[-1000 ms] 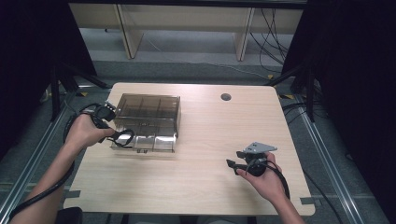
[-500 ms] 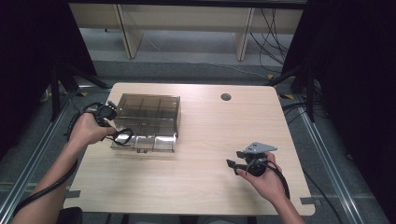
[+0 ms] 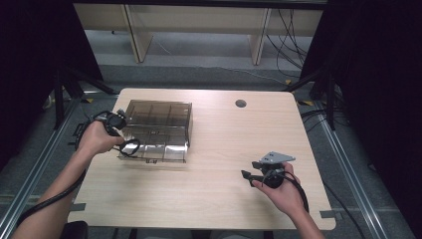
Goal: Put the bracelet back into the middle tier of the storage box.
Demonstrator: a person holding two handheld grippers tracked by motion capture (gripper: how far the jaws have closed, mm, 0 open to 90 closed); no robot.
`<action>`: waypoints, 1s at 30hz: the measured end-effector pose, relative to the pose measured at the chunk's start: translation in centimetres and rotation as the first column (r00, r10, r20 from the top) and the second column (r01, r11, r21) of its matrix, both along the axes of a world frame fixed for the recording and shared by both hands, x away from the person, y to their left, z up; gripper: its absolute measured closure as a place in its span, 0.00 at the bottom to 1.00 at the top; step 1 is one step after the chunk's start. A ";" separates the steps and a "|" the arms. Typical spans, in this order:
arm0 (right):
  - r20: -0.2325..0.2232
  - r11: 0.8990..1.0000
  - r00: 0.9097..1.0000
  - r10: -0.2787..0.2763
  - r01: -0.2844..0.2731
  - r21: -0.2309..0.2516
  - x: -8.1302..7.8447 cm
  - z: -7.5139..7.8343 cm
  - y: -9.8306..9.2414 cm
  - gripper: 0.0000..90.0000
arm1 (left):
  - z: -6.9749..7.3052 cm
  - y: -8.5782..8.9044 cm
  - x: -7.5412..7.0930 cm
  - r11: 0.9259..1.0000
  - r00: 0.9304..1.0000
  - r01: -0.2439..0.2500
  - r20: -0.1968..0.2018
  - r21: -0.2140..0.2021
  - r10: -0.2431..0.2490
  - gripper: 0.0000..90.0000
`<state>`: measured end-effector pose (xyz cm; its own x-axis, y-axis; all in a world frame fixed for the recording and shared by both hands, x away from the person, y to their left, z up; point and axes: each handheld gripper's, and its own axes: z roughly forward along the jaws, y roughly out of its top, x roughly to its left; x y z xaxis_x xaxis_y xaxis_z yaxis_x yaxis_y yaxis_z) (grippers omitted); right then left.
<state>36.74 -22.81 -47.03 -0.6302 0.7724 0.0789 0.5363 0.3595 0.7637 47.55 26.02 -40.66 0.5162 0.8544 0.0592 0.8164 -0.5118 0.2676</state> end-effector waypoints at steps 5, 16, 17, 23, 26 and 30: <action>0.008 1.000 1.000 0.007 -0.007 -0.009 0.0 -0.1 0.0 0.50 | -0.6 0.1 0.3 1.000 1.000 -0.009 -0.002 -0.006 0.009 0.94; -0.003 1.000 1.000 0.006 -0.006 -0.004 0.0 -0.1 0.0 0.50 | -1.0 -0.4 0.9 1.000 1.000 0.003 0.004 0.013 -0.003 0.94; -0.004 1.000 1.000 0.006 -0.006 -0.004 0.0 -0.1 0.0 0.50 | -1.0 -0.5 0.9 1.000 1.000 -0.002 0.004 0.014 0.002 0.94; -0.003 1.000 1.000 0.006 -0.006 -0.005 0.1 -0.2 0.0 0.50 | -1.1 -0.9 1.2 1.000 1.000 -0.002 0.005 0.013 0.002 0.94; -0.004 1.000 1.000 0.006 -0.006 -0.005 0.1 -0.2 0.0 0.50 | -1.2 -1.3 1.4 1.000 1.000 0.008 0.004 0.015 -0.008 0.94; -0.017 1.000 1.000 -0.002 0.002 0.004 0.0 -0.2 0.0 0.49 | -1.5 -1.6 1.5 1.000 1.000 0.009 0.002 0.015 -0.009 0.94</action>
